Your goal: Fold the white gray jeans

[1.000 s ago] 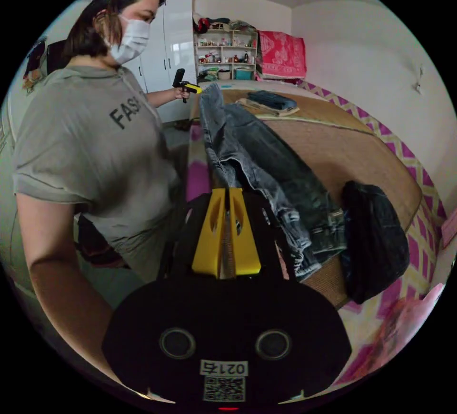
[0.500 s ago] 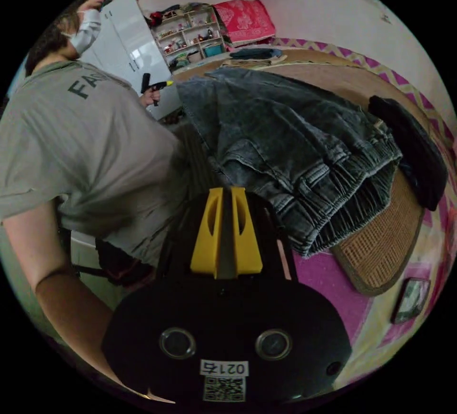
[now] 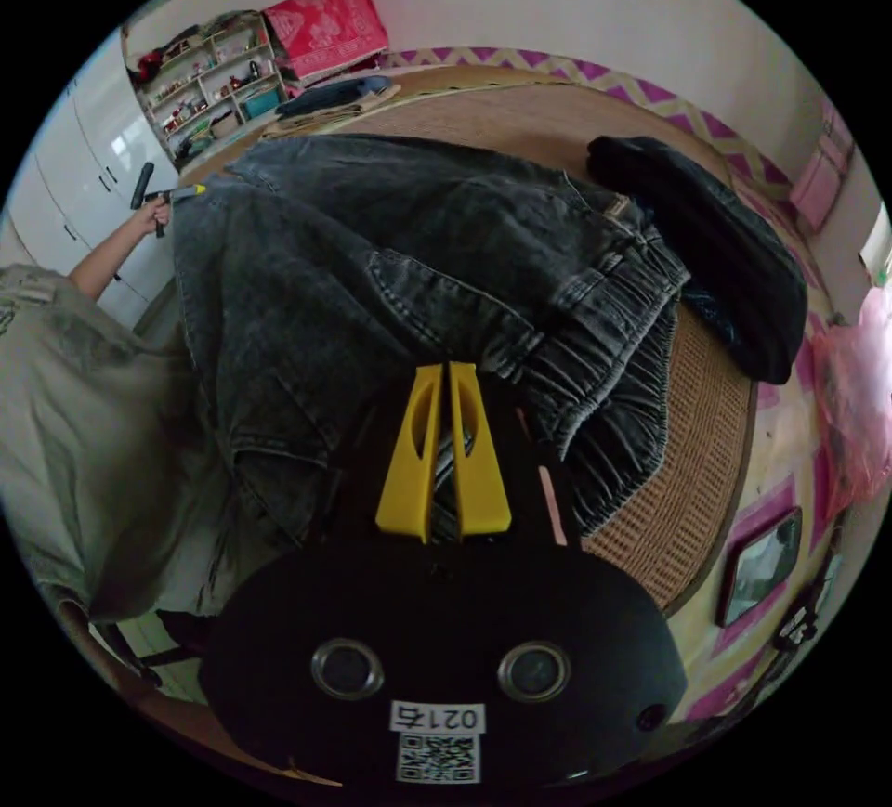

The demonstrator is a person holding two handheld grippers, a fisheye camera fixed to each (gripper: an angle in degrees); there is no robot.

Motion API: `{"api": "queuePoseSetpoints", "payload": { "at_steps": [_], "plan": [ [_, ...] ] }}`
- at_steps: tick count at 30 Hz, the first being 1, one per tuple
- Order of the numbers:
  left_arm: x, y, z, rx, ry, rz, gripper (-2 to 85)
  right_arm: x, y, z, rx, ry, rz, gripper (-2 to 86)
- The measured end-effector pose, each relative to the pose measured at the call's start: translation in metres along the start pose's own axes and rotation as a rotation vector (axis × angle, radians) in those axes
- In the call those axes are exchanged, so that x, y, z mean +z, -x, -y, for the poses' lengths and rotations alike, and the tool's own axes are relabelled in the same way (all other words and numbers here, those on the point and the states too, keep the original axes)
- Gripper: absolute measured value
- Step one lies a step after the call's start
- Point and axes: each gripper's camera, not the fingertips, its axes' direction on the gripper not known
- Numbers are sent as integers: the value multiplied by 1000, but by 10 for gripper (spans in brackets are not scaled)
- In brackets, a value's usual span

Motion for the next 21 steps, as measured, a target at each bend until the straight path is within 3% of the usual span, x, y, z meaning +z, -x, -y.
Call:
{"api": "queuePoseSetpoints", "payload": {
  "at_steps": [3, 5, 8, 16, 21],
  "plan": [
    [-6, -5, 0, 5, -21, 10, -9, -3, 14, 7, -51, 78, -20, 8],
    [-20, -15, 1, 67, -116, -116, -9, -11, 17, 12, -63, 104, -27, 14],
    [-25, -39, 15, 112, -161, -202, -9, -36, 11, 18, -19, -48, -22, 39],
    [56, -112, 91, 264, 13, -183, 6, -17, -11, 93, 47, -153, -26, 65],
    [122, -132, 131, 271, 213, -51, 23, 31, -4, 147, -12, -20, -162, 79]
  ]
}}
